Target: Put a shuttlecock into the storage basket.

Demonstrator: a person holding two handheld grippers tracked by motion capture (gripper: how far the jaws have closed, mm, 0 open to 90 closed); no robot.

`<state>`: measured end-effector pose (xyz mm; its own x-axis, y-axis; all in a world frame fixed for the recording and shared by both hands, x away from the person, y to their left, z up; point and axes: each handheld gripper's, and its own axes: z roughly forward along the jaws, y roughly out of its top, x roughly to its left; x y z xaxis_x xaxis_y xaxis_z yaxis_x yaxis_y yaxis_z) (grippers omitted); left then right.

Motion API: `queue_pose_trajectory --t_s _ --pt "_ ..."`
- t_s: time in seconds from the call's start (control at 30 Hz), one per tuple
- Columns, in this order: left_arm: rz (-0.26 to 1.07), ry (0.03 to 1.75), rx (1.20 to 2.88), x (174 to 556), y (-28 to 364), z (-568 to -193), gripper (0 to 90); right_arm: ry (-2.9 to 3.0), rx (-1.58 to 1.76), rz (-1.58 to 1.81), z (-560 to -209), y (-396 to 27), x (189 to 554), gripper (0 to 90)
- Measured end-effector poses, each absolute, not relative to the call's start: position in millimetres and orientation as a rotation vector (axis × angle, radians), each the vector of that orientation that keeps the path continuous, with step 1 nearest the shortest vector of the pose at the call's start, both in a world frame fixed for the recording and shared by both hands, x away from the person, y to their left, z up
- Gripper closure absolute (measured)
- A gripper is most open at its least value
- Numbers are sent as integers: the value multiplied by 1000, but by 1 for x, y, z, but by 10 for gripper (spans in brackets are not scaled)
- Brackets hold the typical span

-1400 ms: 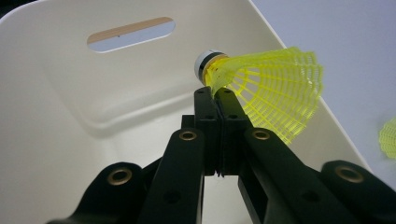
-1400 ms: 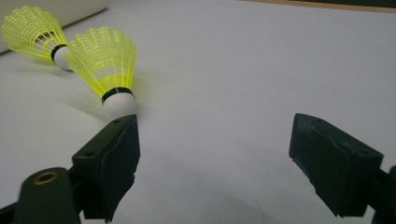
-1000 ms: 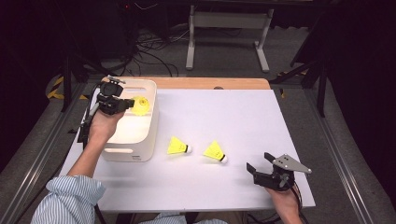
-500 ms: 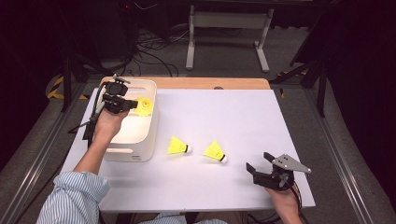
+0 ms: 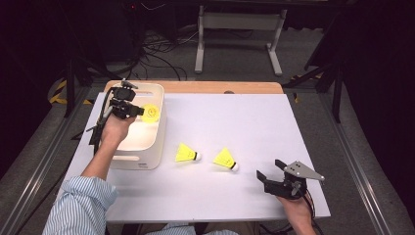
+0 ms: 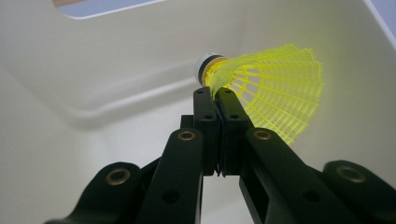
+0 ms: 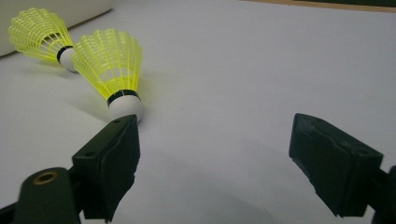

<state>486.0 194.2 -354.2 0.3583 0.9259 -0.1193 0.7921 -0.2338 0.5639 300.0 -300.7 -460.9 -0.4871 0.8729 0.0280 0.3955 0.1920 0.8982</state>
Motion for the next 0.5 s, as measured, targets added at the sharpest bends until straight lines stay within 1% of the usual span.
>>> queue_pose_trajectory --t_s 0.4,0.47,0.5 --pt "316 1494 2092 486 195 -355 875 1973 1182 1257 -461 -301 300 173" --pt "319 1491 2084 485 196 -353 862 1971 1182 1259 -461 -301 299 174" --pt "321 1490 2080 485 197 -353 838 1969 1183 1260 -461 -301 300 174"
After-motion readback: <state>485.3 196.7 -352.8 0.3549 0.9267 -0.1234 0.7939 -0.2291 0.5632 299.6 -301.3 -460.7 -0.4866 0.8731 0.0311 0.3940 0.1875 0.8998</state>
